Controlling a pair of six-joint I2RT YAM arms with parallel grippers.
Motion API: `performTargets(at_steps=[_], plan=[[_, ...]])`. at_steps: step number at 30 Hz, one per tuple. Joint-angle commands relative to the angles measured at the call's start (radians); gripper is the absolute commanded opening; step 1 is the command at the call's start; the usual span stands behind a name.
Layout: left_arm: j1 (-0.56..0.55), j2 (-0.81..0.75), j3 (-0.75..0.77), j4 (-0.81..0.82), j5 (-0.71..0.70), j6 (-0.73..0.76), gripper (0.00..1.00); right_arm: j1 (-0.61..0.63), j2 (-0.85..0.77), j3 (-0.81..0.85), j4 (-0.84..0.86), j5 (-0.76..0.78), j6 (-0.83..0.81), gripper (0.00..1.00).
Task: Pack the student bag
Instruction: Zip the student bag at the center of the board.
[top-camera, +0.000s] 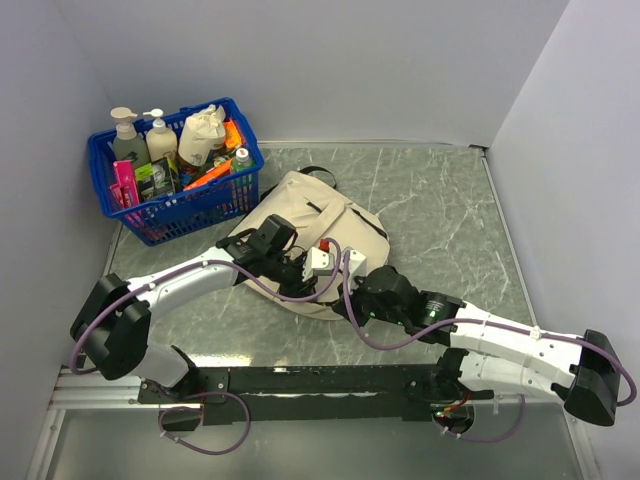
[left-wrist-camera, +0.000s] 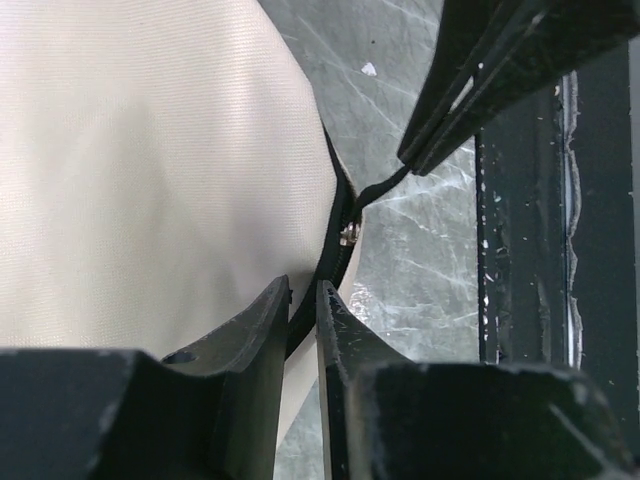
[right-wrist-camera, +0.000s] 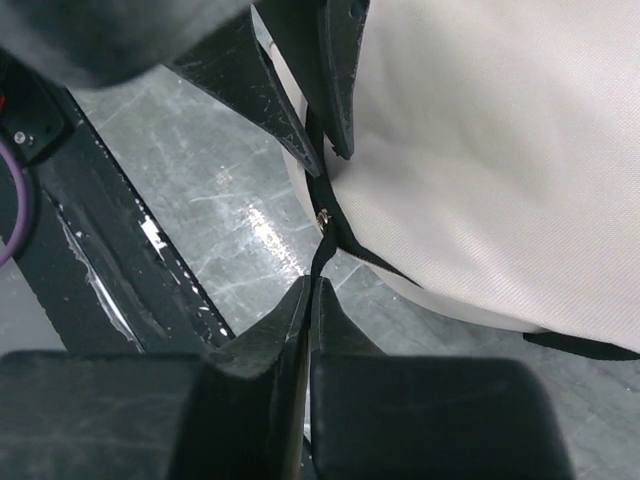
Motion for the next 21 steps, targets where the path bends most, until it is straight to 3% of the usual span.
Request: performTargets(at_steps=[1, 21], plan=[[-0.005, -0.02, 0.001, -0.035, 0.057, 0.021, 0.21, 0.008, -0.021, 0.022, 0.029, 0.045, 0.018, 0.0], [-0.005, -0.046, -0.008, -0.072, 0.058, 0.059, 0.01, -0.01, -0.198, 0.002, -0.26, 0.513, 0.22, 0.0]])
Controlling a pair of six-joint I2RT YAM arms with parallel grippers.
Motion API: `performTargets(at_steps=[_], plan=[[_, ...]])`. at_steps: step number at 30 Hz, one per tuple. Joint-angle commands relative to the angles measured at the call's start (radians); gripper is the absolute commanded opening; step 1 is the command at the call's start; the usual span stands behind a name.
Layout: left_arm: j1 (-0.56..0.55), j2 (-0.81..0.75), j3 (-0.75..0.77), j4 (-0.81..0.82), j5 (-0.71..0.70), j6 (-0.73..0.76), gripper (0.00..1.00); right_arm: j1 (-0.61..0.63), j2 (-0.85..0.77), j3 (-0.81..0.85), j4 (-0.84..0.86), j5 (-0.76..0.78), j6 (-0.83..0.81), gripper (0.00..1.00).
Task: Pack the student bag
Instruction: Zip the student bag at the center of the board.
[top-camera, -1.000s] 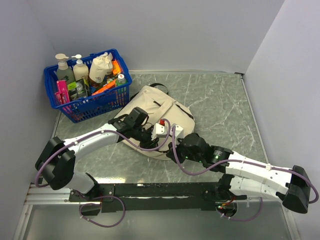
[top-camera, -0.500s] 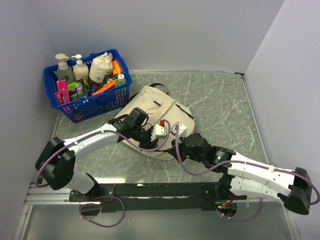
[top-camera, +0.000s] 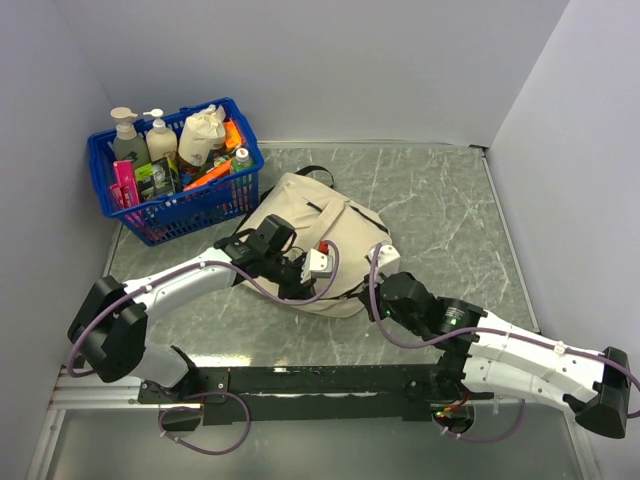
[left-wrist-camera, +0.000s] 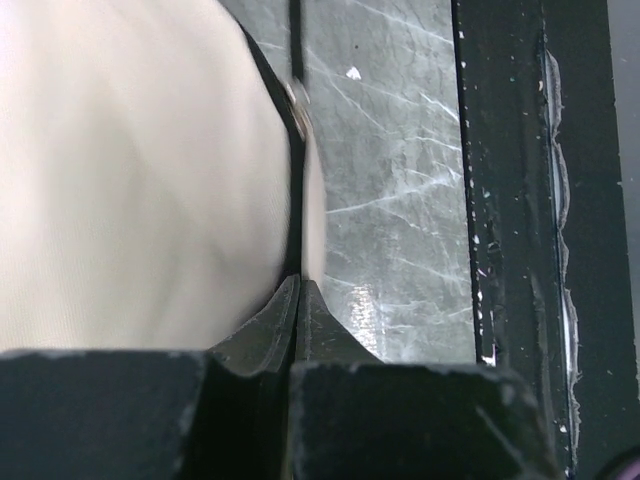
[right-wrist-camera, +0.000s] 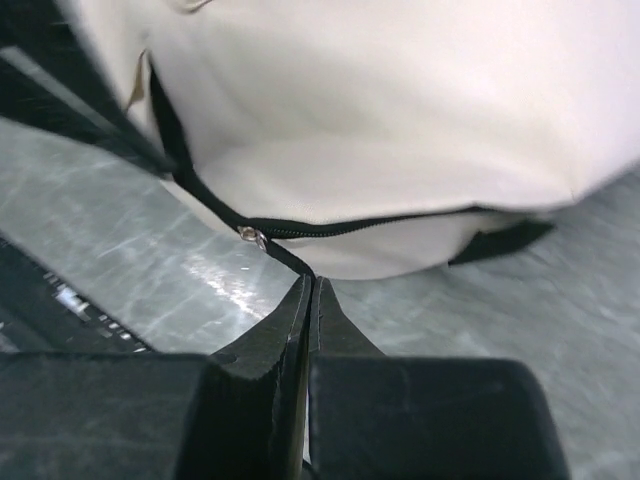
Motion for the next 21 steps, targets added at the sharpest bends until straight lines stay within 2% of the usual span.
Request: performTargets(at_steps=[1, 6, 7, 8, 10, 12, 14, 16, 19, 21], plan=[[-0.004, -0.029, -0.011, -0.054, 0.028, 0.022, 0.01, -0.017, -0.06, 0.019, -0.105, 0.205, 0.075, 0.0], [-0.003, -0.05, 0.047, -0.149, -0.017, 0.056, 0.04, -0.019, -0.072, 0.013, -0.018, 0.138, 0.049, 0.0], [-0.003, -0.052, 0.098, -0.179, -0.03, 0.057, 0.09, -0.017, -0.051, 0.017, -0.008, 0.128, 0.046, 0.0], [-0.003, -0.051, 0.128, -0.215, -0.038, 0.059, 0.21, -0.019, -0.037, 0.024, -0.004, 0.107, 0.047, 0.0], [-0.003, -0.075, 0.184, -0.307, -0.057, 0.08, 0.26, -0.02, -0.002, 0.04, 0.002, 0.095, 0.047, 0.0], [-0.01, -0.077, 0.23, -0.402, -0.076, 0.121, 0.42, -0.019, 0.006, 0.044, 0.036, 0.067, 0.038, 0.0], [-0.013, -0.099, 0.242, -0.376, -0.11, 0.119, 0.59, -0.019, 0.0, 0.038, 0.065, 0.041, 0.04, 0.0], [-0.026, -0.153, 0.189, -0.268, -0.122, 0.135, 0.67, -0.019, -0.008, 0.022, 0.099, 0.03, 0.047, 0.0], [-0.076, -0.155, 0.105, -0.134, -0.146, 0.122, 0.68, -0.019, -0.02, -0.001, 0.113, 0.027, 0.061, 0.0], [-0.098, -0.121, 0.077, -0.073, -0.159, 0.073, 0.66, -0.017, -0.032, -0.015, 0.117, 0.026, 0.06, 0.0]])
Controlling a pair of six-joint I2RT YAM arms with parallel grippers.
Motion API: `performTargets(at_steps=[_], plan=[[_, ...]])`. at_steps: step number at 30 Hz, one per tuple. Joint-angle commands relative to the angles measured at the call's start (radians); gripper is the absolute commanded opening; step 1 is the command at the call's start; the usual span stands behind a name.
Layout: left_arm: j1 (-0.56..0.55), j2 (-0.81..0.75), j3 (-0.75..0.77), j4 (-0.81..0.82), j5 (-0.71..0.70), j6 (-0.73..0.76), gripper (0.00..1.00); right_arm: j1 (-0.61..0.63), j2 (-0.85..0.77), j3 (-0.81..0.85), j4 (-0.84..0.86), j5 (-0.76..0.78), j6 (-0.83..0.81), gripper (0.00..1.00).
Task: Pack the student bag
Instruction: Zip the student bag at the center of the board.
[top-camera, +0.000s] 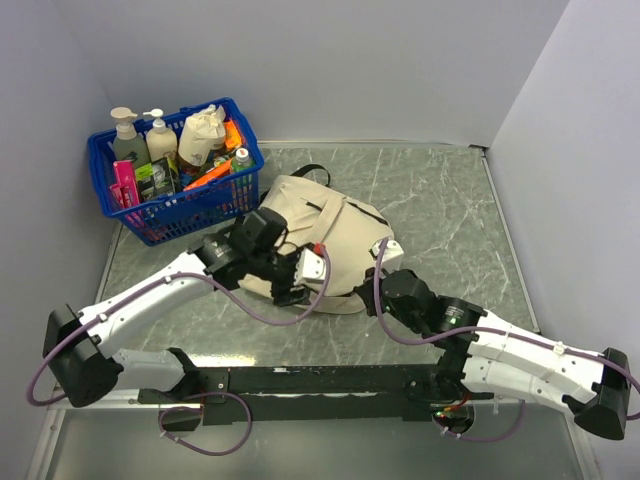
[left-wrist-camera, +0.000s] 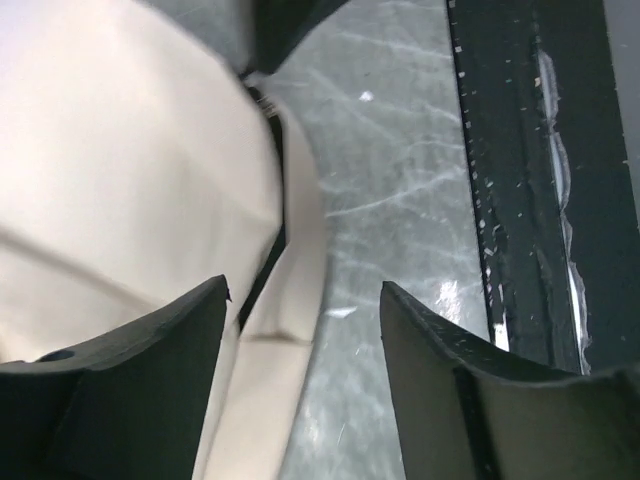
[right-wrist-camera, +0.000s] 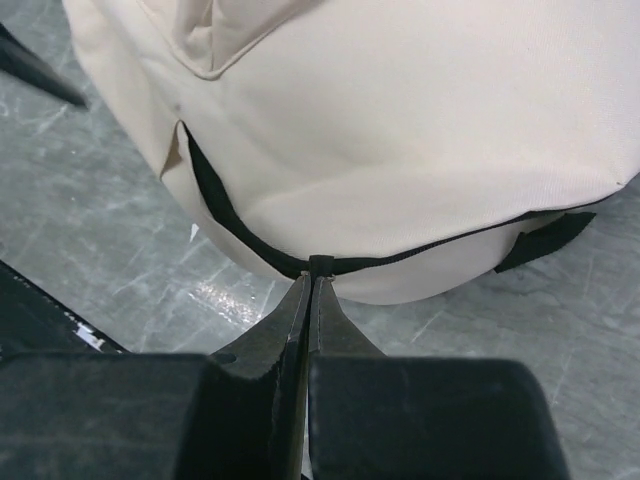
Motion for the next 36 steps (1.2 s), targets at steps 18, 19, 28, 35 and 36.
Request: performTargets(at_steps=[18, 19, 28, 35, 36], plan=[[-0.168, 0.205, -0.17, 0.642, -0.26, -0.206, 0.47, -0.165, -0.102, -0.094, 0.165, -0.19, 0.009, 0.0], [-0.188, 0.21, -0.173, 0.642, -0.26, -0.197, 0.43, -0.168, -0.103, -0.096, 0.163, -0.192, 0.009, 0.0], [-0.25, 0.201, -0.17, 0.585, -0.2, -0.194, 0.37, -0.212, -0.094, -0.096, 0.172, -0.224, 0.002, 0.0], [-0.254, 0.164, -0.187, 0.61, -0.271, -0.192, 0.42, -0.217, -0.073, -0.094, 0.185, -0.238, 0.006, 0.0], [-0.254, 0.164, -0.19, 0.608, -0.263, -0.194, 0.41, -0.217, -0.073, -0.094, 0.185, -0.24, 0.009, 0.0]])
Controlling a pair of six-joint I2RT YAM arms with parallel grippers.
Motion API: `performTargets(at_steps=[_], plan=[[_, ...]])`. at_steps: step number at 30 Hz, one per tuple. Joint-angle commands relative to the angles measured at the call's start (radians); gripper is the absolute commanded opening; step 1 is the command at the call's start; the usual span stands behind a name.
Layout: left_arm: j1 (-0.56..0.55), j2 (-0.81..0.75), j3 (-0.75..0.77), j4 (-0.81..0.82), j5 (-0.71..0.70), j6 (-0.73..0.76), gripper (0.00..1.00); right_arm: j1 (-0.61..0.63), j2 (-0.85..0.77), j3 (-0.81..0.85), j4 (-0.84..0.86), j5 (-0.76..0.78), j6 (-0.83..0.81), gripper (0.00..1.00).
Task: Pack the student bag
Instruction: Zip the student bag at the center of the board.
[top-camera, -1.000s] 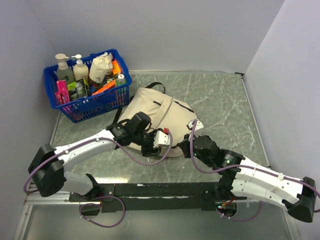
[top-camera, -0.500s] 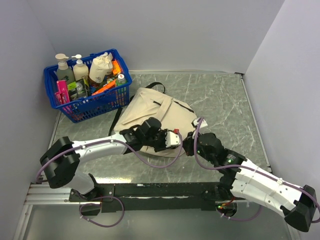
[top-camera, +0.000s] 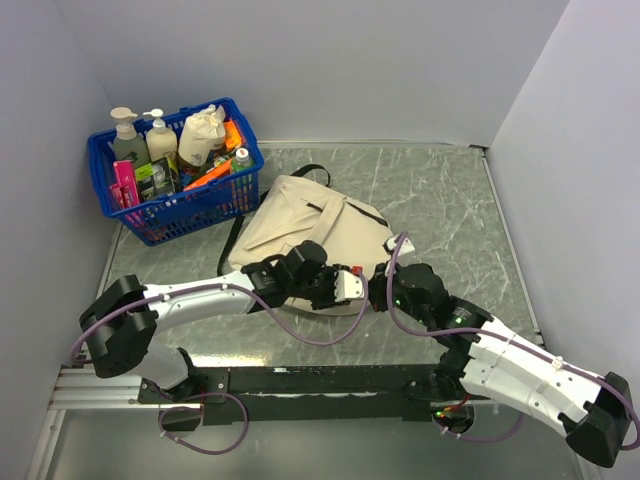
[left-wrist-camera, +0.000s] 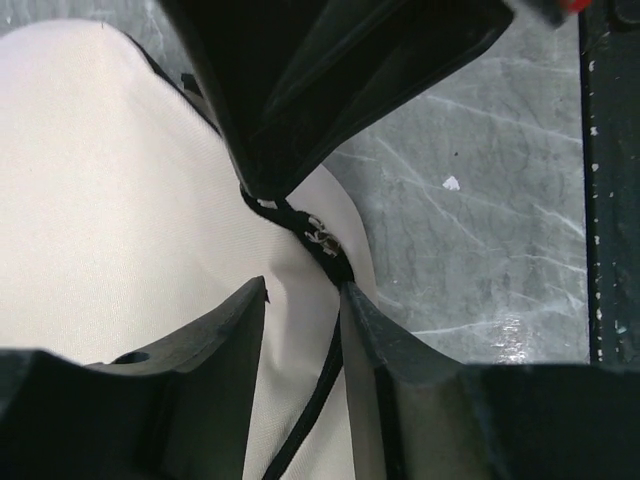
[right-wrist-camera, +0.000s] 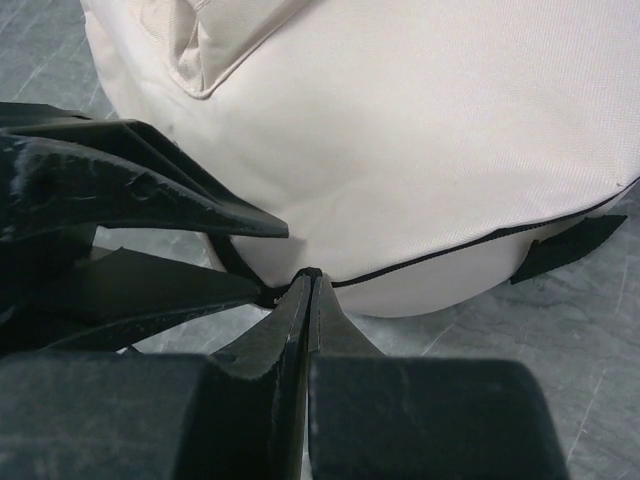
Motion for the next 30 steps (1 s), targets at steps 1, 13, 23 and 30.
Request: performTargets(at_steps=[1, 13, 23, 30], plan=[[-0.027, -0.043, 0.007, -0.002, 0.052, -0.018, 0.39, -0.009, 0.0, 0.012, 0.072, 0.004, 0.006, 0.0], [-0.026, -0.084, 0.049, -0.154, 0.13, -0.029, 0.39, -0.015, 0.014, 0.011, 0.072, 0.007, 0.0, 0.0], [-0.027, -0.071, -0.043, 0.093, -0.12, -0.094, 0.43, -0.015, -0.003, 0.006, 0.074, 0.002, 0.003, 0.0], [-0.038, -0.071, -0.027, -0.01, 0.039, -0.095, 0.4, -0.018, -0.006, 0.003, 0.063, 0.01, 0.0, 0.0]])
